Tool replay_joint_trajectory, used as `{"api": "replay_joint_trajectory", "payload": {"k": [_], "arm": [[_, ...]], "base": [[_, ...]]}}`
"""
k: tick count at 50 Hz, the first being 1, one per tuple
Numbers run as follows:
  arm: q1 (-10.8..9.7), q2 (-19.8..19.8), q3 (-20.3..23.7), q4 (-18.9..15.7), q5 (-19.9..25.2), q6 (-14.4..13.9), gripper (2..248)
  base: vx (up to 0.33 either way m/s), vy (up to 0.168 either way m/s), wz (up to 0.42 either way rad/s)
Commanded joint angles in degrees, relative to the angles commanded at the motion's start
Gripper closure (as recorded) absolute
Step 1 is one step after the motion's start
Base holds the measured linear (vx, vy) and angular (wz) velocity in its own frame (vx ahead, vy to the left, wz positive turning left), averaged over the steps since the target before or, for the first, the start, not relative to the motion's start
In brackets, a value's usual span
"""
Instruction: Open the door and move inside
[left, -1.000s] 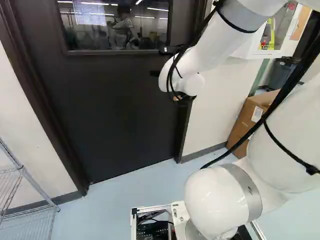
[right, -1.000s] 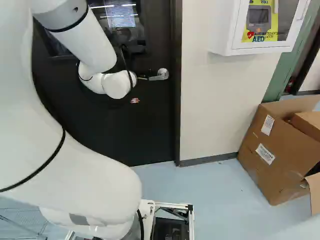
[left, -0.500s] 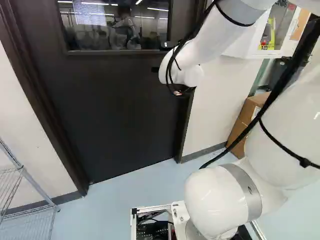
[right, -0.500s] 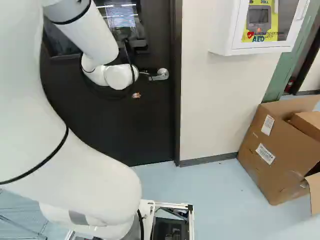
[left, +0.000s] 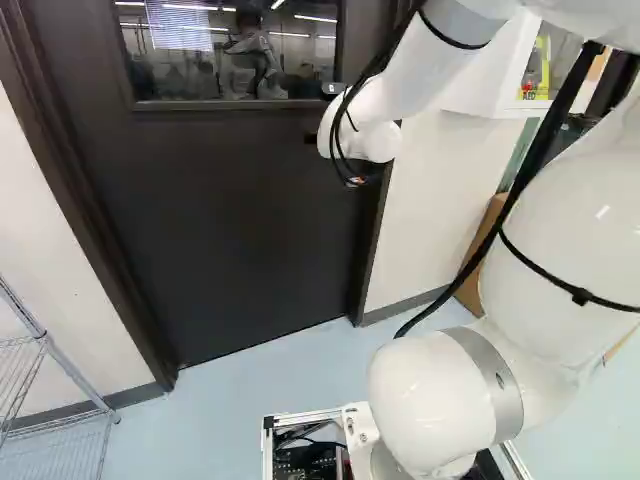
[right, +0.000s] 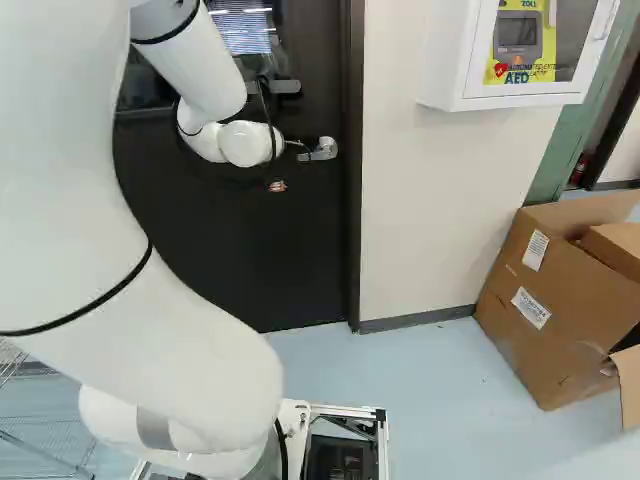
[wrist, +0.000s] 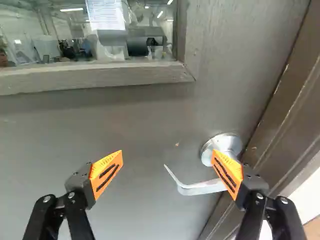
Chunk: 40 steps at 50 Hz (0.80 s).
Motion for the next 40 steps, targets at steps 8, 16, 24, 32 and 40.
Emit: {"api": "replay_joint_trajectory", "payload": {"k": [8,16,24,32,40], "arm": [[0.0,-0.8,0.2,0.0,0.0,0.0,3],[0.0,-1.5,0.5,0.0,0.0,0.0,3],[0.0,-2.3,0.7,0.0,0.0,0.0,3],[0.0,-3.1,1.0,0.0,0.0,0.0,3],[0.0,-4.0,1.1,0.0,0.0,0.0,3]], "base": [[0.0,0.0,0.0],[0.0,0.0,0.0],[0.0,0.0,0.0],[0.0,0.0,0.0],[0.0,0.0,0.0]]}}
